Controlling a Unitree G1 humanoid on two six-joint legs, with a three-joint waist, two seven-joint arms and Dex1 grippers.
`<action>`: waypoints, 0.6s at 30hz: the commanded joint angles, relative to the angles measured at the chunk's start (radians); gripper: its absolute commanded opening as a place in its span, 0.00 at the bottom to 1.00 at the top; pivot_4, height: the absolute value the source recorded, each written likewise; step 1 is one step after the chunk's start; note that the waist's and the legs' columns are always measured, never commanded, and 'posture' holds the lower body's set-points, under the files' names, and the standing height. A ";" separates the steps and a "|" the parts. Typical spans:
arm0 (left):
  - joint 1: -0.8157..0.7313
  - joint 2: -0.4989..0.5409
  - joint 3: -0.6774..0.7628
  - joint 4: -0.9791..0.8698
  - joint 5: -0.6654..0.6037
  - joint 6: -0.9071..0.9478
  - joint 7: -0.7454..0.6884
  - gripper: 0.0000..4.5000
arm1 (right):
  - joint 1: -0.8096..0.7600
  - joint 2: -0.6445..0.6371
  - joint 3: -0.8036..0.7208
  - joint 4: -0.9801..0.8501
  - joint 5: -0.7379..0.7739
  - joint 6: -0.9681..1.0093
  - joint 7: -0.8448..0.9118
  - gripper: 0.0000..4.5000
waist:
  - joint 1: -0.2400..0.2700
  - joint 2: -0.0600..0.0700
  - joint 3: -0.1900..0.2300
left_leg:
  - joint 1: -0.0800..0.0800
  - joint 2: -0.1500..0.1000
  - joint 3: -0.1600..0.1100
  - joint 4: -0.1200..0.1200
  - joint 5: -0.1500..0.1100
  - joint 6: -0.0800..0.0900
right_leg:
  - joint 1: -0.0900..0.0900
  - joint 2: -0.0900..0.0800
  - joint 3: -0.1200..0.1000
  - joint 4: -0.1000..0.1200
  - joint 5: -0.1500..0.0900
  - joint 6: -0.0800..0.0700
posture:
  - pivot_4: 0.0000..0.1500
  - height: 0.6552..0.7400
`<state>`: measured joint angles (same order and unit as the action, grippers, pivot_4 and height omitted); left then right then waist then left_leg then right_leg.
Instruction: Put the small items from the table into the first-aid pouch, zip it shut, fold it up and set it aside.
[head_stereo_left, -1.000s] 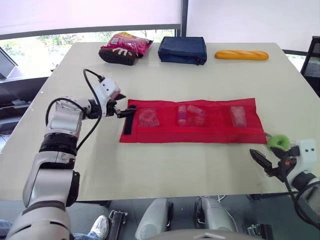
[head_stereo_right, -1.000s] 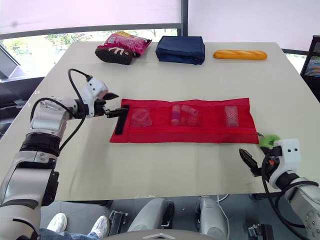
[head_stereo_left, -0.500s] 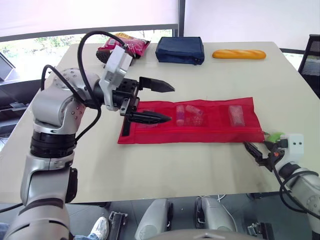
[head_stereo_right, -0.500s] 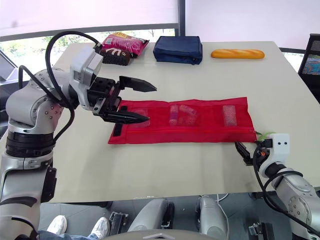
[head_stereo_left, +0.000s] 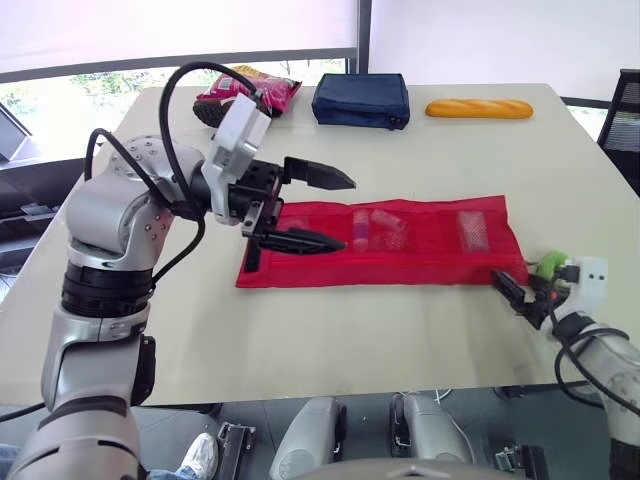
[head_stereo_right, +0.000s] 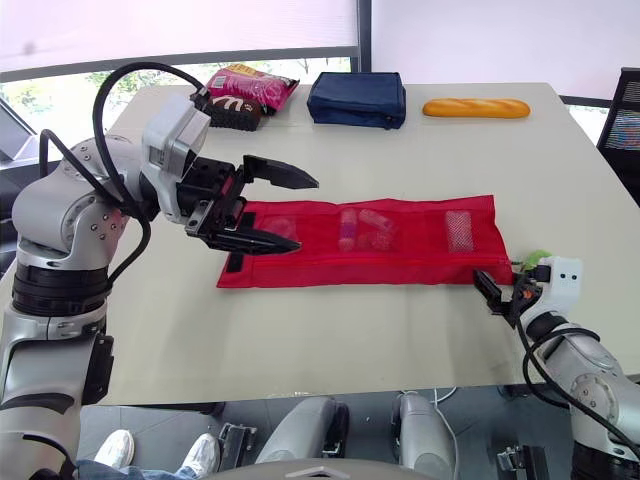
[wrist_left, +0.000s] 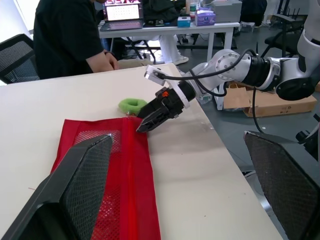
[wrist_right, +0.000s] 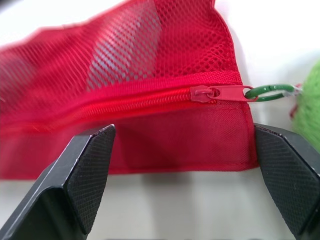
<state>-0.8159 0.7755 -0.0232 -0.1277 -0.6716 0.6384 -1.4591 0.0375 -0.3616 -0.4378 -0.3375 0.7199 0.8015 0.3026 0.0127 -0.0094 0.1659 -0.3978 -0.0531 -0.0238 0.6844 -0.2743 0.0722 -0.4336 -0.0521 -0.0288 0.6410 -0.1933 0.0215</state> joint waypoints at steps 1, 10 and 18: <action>-0.010 0.008 0.007 -0.036 -0.010 -0.014 -0.006 0.99 | -0.015 -0.017 0.000 0.026 0.024 -0.003 0.036 1.00 | 0.000 0.000 0.000 | 0.000 0.000 0.000 0.000 0.000 0.000 | 0.000 0.000 0.000 0.000 0.000 0.000 | 1.00 0.99; -0.013 0.004 0.004 -0.053 -0.014 -0.006 0.010 1.00 | -0.014 -0.017 0.034 0.053 -0.012 -0.034 0.040 0.29 | -0.005 0.000 0.000 | 0.000 0.001 0.000 0.000 0.000 0.000 | 0.000 0.001 0.000 0.000 0.000 0.000 | 1.00 0.99; -0.018 -0.005 -0.004 -0.051 -0.010 -0.011 0.026 1.00 | -0.025 0.006 -0.079 0.028 0.087 -0.034 -0.011 0.02 | -0.001 0.000 0.000 | 0.000 0.001 0.000 0.000 0.000 0.000 | 0.000 0.001 0.001 0.000 0.000 0.000 | 1.00 0.99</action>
<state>-0.8160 0.7706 -0.0363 -0.1488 -0.6717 0.6345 -1.4368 0.0205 -0.3524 -0.4520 -0.2673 0.7594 0.7772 0.3092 0.0121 -0.0093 0.1660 -0.3975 -0.0526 -0.0236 0.6844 -0.2743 0.0722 -0.4336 -0.0515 -0.0280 0.6410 -0.1932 0.0215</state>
